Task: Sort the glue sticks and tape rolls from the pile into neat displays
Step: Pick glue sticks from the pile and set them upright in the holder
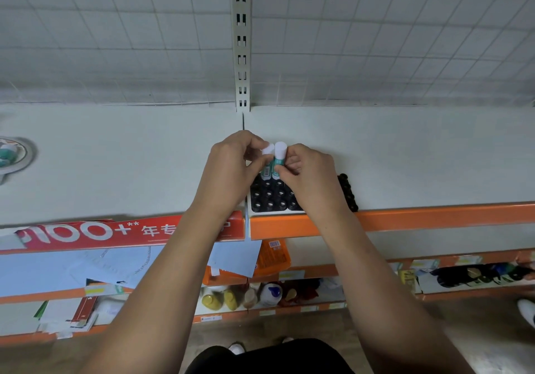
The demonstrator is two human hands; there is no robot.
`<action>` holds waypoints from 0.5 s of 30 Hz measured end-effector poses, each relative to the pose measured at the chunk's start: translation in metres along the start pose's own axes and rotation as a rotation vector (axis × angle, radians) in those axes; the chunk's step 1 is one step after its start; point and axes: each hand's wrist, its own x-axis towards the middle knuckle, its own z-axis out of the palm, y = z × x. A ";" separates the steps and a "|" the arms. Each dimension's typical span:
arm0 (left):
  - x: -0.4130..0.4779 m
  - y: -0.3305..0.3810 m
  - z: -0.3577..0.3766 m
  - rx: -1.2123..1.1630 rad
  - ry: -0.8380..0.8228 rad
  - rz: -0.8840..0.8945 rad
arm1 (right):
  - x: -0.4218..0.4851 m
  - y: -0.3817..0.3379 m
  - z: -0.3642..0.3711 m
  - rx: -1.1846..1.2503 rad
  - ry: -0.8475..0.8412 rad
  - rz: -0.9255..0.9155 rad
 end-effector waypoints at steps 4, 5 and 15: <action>-0.001 0.001 -0.004 -0.040 -0.034 -0.054 | -0.005 -0.007 -0.011 -0.070 -0.017 0.014; -0.003 0.000 -0.007 -0.036 -0.038 -0.070 | -0.008 -0.010 -0.014 -0.075 0.000 0.030; -0.045 -0.015 -0.070 0.455 0.104 -0.129 | -0.023 -0.074 -0.001 0.004 -0.051 -0.305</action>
